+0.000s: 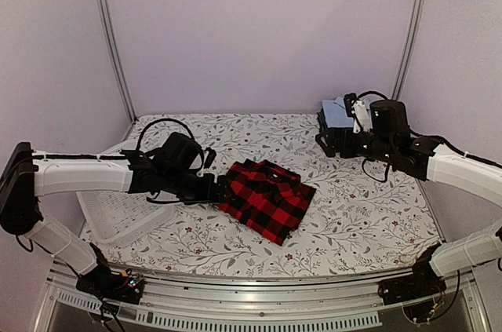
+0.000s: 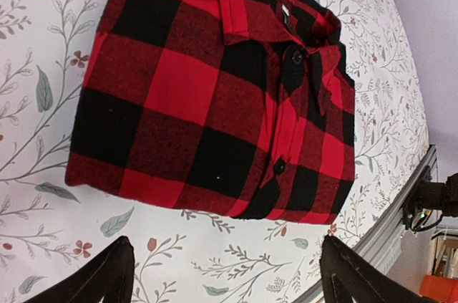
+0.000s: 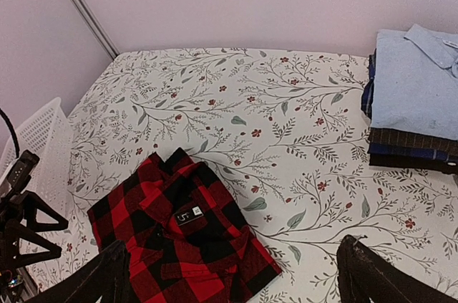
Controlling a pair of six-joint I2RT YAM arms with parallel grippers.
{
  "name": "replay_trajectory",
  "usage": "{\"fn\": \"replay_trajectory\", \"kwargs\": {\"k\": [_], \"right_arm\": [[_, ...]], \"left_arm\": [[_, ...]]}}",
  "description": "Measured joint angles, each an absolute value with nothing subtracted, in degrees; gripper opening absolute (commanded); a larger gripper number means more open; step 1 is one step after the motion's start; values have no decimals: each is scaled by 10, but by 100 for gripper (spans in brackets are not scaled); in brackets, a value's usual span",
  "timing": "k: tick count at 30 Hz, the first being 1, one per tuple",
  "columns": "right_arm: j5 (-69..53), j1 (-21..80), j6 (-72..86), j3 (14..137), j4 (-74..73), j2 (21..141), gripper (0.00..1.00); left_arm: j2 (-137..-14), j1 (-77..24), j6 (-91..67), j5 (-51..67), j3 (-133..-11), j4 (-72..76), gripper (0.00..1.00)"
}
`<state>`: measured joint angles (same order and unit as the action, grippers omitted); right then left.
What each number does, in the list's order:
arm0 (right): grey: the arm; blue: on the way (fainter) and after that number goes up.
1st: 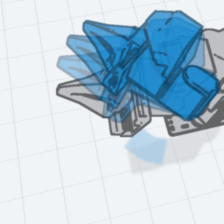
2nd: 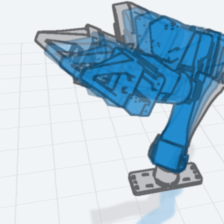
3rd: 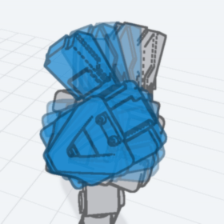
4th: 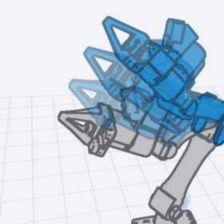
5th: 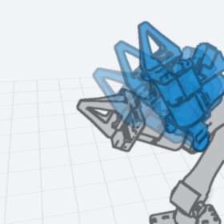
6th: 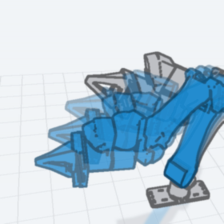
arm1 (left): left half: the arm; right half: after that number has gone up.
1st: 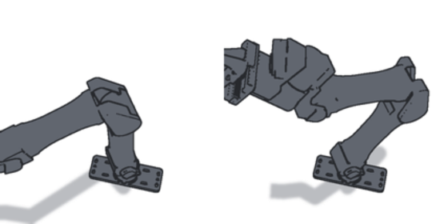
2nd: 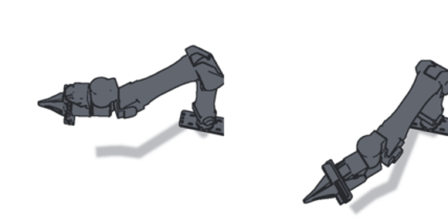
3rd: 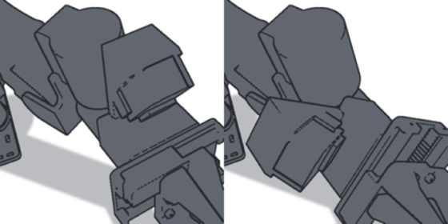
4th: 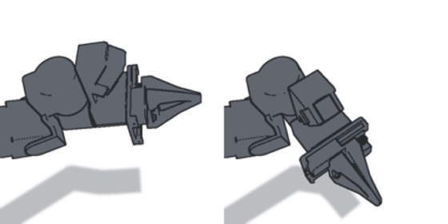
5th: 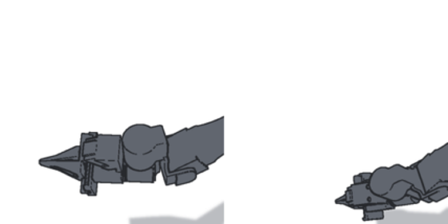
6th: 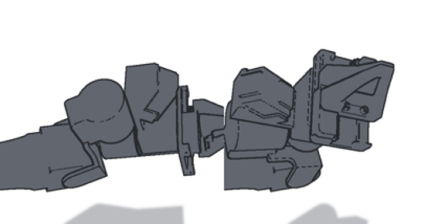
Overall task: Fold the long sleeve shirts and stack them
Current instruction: Move the bin to the corner of the board.
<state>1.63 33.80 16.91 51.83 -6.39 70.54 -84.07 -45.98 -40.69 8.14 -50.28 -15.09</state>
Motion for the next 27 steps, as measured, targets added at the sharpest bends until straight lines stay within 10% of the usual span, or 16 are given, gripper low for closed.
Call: {"fn": "replay_trajectory", "kwargs": {"k": [27], "right_arm": [[-41, 339, 174, 472, -126, 725, 99]], "left_arm": [[-772, -339, -416, 89, -459, -197, 91]]}}
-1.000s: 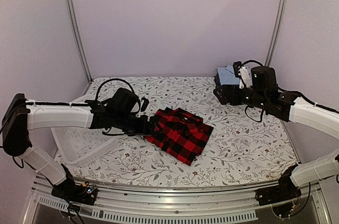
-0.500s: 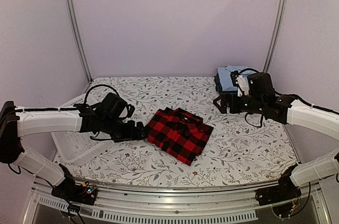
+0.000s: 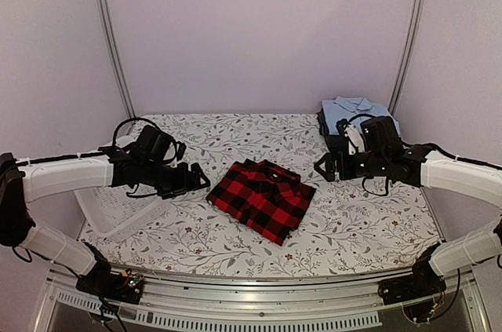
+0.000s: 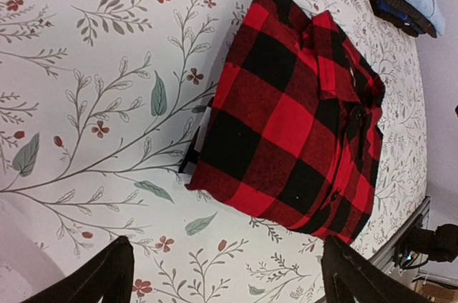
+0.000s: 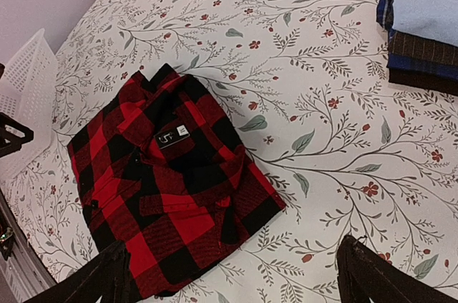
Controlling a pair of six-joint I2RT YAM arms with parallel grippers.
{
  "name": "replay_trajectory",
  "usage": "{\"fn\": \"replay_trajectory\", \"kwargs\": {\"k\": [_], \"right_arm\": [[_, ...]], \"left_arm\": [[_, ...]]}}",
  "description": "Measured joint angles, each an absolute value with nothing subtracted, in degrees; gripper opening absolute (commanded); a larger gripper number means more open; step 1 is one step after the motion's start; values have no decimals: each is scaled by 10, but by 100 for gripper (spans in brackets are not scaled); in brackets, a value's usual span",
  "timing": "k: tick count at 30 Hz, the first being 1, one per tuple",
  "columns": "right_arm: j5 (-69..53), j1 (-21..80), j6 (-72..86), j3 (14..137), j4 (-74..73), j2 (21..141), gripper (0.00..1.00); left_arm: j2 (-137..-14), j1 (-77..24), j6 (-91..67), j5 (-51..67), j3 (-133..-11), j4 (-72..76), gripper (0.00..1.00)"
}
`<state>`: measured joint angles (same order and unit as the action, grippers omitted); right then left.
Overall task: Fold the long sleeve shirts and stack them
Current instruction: Move the bin to the corner of the board, then move the square-folded shirt to the center of the board.
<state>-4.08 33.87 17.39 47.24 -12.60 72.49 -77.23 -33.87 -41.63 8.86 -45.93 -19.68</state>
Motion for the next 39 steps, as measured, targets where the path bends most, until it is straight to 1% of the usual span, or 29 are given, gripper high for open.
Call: {"fn": "replay_trajectory", "kwargs": {"k": [12, 23, 39], "right_arm": [[-50, 360, 198, 433, -140, 727, 99], [-46, 367, 244, 405, -136, 769, 99], [-46, 367, 264, 406, -97, 872, 84]], "left_arm": [[-812, -319, -366, 81, -530, -222, 91], [-889, -381, -342, 44, -617, -245, 91], [-1019, -421, -338, 34, -672, -244, 90]]}}
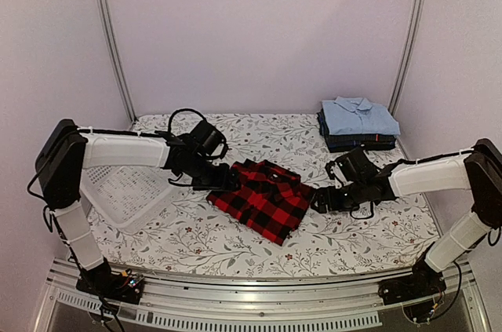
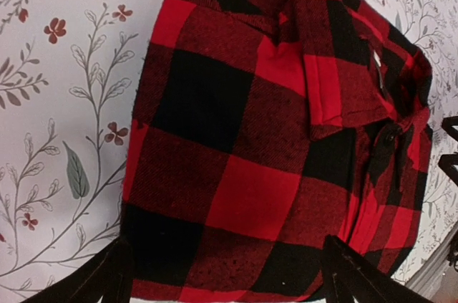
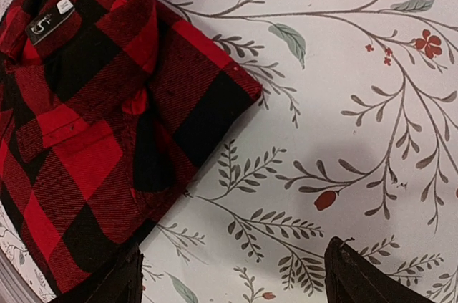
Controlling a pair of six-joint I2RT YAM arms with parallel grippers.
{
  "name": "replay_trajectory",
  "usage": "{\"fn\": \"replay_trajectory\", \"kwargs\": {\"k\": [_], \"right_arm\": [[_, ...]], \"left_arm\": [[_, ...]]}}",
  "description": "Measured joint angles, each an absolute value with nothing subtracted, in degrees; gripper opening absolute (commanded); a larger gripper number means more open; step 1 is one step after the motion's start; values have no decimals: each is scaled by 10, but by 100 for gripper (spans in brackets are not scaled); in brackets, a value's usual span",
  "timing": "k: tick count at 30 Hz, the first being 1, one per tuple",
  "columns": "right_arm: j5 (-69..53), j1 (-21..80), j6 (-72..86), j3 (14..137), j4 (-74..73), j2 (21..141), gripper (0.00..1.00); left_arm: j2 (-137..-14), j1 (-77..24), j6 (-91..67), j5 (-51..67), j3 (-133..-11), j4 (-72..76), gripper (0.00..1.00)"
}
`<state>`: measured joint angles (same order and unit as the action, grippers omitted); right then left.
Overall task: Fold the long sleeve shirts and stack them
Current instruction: Move the square-folded shirt to the center of the board, then pick up the square-folded shirt from the center of the board.
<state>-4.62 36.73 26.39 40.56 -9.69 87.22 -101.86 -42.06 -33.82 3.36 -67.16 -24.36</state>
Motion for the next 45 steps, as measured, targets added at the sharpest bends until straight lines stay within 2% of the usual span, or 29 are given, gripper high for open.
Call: {"fn": "replay_trajectory", "kwargs": {"k": [5, 7, 17, 21, 25, 30, 34, 39, 45], "right_arm": [[-34, 368, 267, 415, -87, 903, 81], [-29, 368, 269, 422, -82, 913, 79], [8, 358, 267, 457, -68, 955, 68], [10, 341, 260, 473, -69, 969, 67], [12, 330, 250, 488, -77, 978, 68], [18, 333, 237, 508, -100, 978, 74], [29, 345, 230, 524, -124, 964, 76], [30, 365, 227, 576, -136, 952, 80], [27, 385, 225, 651, -134, 994, 80]], "left_arm": [[-1063, -433, -339, 24, -677, -244, 86], [-1077, -439, -339, 23, -677, -243, 81], [-1093, -485, -357, 26, -676, -235, 25], [-1092, -519, -377, 32, -670, -230, 17], [-1078, -545, -398, 36, -656, -229, 19], [-1045, -554, -420, 26, -652, -248, 41], [-1026, -554, -428, -1, -672, -273, 47], [-1025, -541, -423, -22, -712, -279, 60], [-1062, -503, -394, -25, -784, -277, 68]]}}
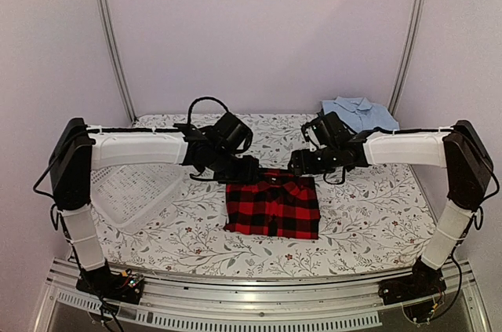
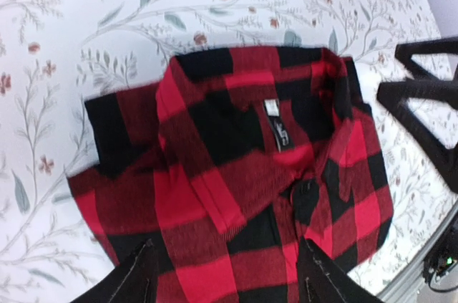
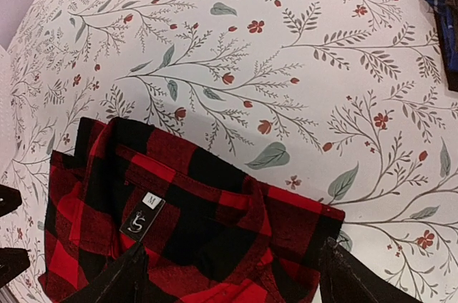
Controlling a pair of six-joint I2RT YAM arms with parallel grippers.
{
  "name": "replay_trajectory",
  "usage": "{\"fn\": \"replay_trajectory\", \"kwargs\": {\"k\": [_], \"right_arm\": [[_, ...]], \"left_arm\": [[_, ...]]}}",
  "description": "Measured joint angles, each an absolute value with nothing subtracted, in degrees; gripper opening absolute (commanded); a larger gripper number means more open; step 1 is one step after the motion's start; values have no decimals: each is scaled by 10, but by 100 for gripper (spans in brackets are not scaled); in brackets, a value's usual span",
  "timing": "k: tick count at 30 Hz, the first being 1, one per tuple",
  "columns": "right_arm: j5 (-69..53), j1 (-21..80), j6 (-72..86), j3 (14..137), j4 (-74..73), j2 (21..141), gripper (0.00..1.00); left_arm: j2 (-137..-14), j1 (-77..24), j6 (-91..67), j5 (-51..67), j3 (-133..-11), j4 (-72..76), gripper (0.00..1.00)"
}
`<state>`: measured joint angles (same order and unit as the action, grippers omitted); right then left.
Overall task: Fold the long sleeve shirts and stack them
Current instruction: Pick up the square-folded shirt from the center of the board.
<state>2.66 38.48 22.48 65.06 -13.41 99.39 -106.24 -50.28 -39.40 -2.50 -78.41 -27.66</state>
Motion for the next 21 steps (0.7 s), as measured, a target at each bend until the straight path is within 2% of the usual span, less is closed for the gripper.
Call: {"fn": "replay_trajectory", "kwargs": {"k": [4, 7, 10, 12, 17, 21], "right_arm": [[28, 390, 227, 685, -133, 1051, 79], [32, 390, 232, 694, -137, 1084, 78], [34, 390, 237, 694, -140, 1101, 70], [34, 390, 240, 694, -141, 1105, 63], [27, 390, 248, 695, -139, 1104, 29], [22, 390, 244, 695, -140, 1095, 6]], "left_arm": [[-1136, -469, -379, -31, -856, -269, 68], [-1189, -453, -369, -33, -894, -270, 64], [-1233, -445, -358, -30, -917, -273, 51], [-1246, -445, -350, -23, -918, -273, 35], [-1247, -446, -336, -1, -931, -267, 2], [-1245, -446, -320, 14, -962, -264, 0]]}}
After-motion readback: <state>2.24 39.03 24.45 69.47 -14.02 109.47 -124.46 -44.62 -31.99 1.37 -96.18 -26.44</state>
